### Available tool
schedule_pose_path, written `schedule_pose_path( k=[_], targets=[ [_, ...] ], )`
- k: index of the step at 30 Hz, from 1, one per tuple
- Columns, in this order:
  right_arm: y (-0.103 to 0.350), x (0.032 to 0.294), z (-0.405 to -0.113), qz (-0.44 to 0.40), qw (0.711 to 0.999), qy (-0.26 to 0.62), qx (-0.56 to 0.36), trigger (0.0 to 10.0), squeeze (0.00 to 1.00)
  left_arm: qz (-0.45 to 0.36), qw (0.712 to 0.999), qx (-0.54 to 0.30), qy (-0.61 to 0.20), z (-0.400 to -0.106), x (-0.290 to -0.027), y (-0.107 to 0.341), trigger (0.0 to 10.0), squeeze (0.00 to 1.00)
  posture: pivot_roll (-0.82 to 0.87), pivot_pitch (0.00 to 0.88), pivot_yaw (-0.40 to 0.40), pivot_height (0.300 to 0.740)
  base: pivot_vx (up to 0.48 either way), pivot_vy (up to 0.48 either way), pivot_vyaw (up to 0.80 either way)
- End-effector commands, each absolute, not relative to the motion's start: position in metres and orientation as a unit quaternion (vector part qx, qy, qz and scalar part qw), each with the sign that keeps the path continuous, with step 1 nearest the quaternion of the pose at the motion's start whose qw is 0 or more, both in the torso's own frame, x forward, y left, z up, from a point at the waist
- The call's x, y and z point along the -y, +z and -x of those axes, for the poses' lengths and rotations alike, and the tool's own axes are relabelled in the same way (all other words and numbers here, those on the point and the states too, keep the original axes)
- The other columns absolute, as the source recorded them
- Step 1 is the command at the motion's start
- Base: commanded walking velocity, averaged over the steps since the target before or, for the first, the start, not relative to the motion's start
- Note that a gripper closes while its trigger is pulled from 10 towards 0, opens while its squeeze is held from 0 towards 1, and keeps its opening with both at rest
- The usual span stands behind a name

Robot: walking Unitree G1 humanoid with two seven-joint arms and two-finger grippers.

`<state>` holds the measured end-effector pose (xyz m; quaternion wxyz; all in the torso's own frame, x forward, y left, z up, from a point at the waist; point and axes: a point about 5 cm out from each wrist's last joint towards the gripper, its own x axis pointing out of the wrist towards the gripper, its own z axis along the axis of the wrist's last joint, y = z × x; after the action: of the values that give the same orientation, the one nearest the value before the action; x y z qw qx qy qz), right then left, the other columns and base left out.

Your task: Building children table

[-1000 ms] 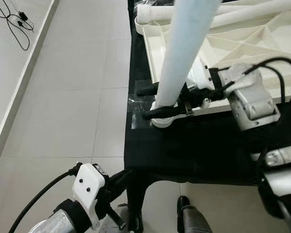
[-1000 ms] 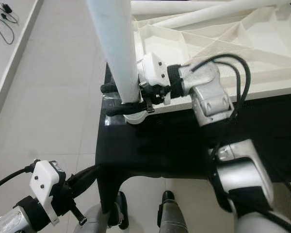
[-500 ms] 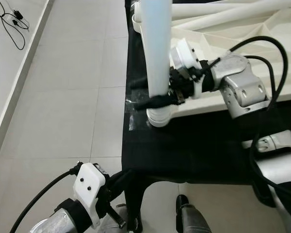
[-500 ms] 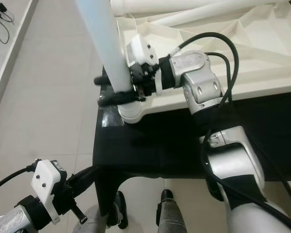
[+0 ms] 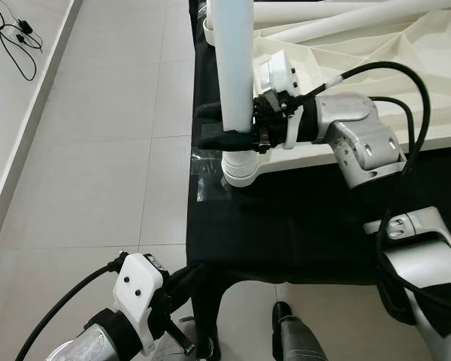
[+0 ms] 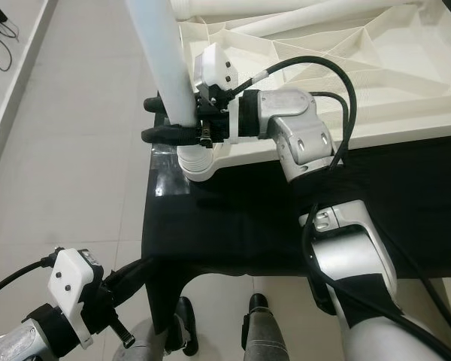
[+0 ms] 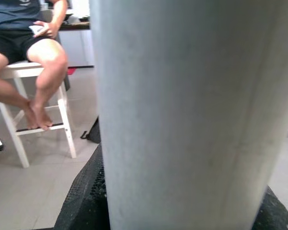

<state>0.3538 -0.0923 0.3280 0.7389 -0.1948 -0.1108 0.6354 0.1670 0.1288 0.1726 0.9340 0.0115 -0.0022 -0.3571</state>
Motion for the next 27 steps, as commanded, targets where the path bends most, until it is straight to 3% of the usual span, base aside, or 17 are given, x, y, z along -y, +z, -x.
schedule_pose_path(
  k=[1,4,5,7,8,9,10,11,12,13,15,21,27],
  targets=[
    [0.289,0.104,-0.366,0.191,0.777,0.599,0.023,10.0,0.0,-0.01,0.934,-0.013,-0.358,-0.164,-0.13,0.167,10.0,0.0,0.07,0.433,0.106,0.74,0.0,0.0,0.0],
    [0.274,0.116,-0.364,0.177,0.832,0.525,0.011,10.0,0.0,-0.01,0.933,-0.014,-0.358,-0.162,-0.129,0.166,10.0,0.0,0.05,0.433,0.079,0.74,0.0,0.0,0.0],
    [0.274,0.116,-0.364,0.177,0.832,0.525,0.011,10.0,0.0,-0.01,0.933,-0.014,-0.358,-0.162,-0.129,0.166,10.0,0.0,0.05,0.433,0.079,0.74,0.0,0.0,0.0],
    [0.252,0.127,-0.353,0.14,0.907,0.397,-0.01,10.0,0.0,-0.009,0.934,-0.013,-0.357,-0.161,-0.128,0.166,10.0,0.0,0.05,0.434,0.056,0.74,0.0,0.0,0.0],
    [0.236,0.133,-0.337,0.112,0.954,0.279,-0.014,10.0,0.0,-0.009,0.935,-0.012,-0.355,-0.161,-0.128,0.166,10.0,0.0,0.04,0.436,0.057,0.74,0.0,0.0,0.0],
    [0.236,0.133,-0.337,0.112,0.954,0.279,-0.014,10.0,0.0,-0.009,0.935,-0.012,-0.355,-0.161,-0.128,0.166,10.0,0.0,0.04,0.436,0.057,0.74,0.0,0.0,0.0],
    [0.227,0.142,-0.324,0.089,0.979,0.184,-0.02,10.0,0.0,-0.008,0.935,-0.012,-0.354,-0.161,-0.128,0.166,10.0,0.0,0.04,0.436,0.057,0.74,0.0,0.0,0.0],
    [0.206,0.141,-0.296,0.081,0.987,0.134,-0.043,10.0,0.0,-0.008,0.936,-0.011,-0.353,-0.162,-0.128,0.166,10.0,0.0,0.05,0.434,0.064,0.74,0.0,0.0,0.0],
    [0.206,0.141,-0.296,0.081,0.987,0.134,-0.043,10.0,0.0,-0.008,0.936,-0.011,-0.353,-0.162,-0.128,0.166,10.0,0.0,0.05,0.434,0.064,0.74,0.0,0.0,0.0],
    [0.187,0.136,-0.272,0.065,0.99,0.103,-0.065,10.0,0.0,-0.008,0.936,-0.01,-0.353,-0.163,-0.128,0.166,10.0,0.0,0.04,0.435,0.072,0.74,0.0,0.0,0.0],
    [0.173,0.127,-0.25,0.047,0.991,0.09,-0.087,10.0,0.0,-0.008,0.936,-0.01,-0.353,-0.166,-0.129,0.166,10.0,0.0,0.04,0.432,0.08,0.74,0.0,0.0,0.0],
    [0.191,0.096,-0.272,0.024,0.994,0.103,-0.041,10.0,0.0,-0.01,0.932,-0.01,-0.362,-0.175,-0.129,0.161,10.0,0.0,0.03,0.381,0.096,0.74,0.0,0.0,0.0],
    [0.196,0.095,-0.278,0.01,0.996,0.073,-0.041,10.0,0.0,-0.021,0.937,-0.004,-0.349,-0.182,-0.132,0.159,10.0,0.0,0.04,0.354,0.089,0.74,0.0,0.0,0.0]
  ],
)
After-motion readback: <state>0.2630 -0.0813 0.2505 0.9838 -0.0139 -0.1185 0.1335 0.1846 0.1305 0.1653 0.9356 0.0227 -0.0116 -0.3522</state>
